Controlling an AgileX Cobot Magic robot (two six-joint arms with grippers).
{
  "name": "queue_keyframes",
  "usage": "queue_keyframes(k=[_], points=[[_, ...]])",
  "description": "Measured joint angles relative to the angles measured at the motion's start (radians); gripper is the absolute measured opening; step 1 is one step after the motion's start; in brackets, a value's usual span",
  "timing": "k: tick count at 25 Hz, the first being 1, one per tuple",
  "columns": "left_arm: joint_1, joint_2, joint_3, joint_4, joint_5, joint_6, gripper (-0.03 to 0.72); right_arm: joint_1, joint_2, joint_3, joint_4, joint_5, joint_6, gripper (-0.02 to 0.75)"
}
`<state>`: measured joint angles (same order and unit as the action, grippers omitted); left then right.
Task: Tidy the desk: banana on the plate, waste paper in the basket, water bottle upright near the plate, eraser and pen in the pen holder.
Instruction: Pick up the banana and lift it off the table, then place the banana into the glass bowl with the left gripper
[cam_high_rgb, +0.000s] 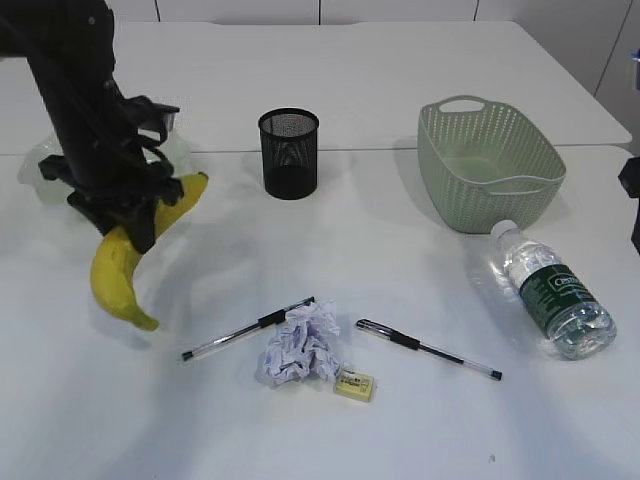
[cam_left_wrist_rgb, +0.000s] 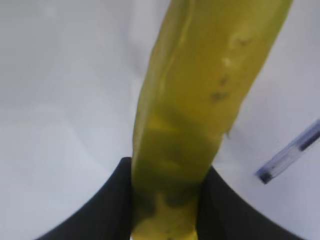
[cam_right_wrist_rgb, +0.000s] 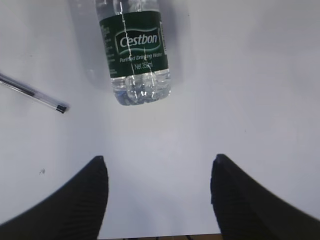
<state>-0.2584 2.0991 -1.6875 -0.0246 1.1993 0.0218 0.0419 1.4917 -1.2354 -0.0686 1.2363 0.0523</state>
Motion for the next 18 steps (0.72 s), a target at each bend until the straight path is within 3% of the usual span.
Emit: queue_keyframes(k=[5,18], points=[[0.0,0.0,-0.064,-0.062,0.007,0.0,0.206,0.0,0.0,0.0,-0.025,0.0,-0.005,0.483],[0.0,0.0,-0.113,-0.072,0.02,0.0,0.205,0.0,0.002,0.0,-0.031,0.0,-0.006,0.483]])
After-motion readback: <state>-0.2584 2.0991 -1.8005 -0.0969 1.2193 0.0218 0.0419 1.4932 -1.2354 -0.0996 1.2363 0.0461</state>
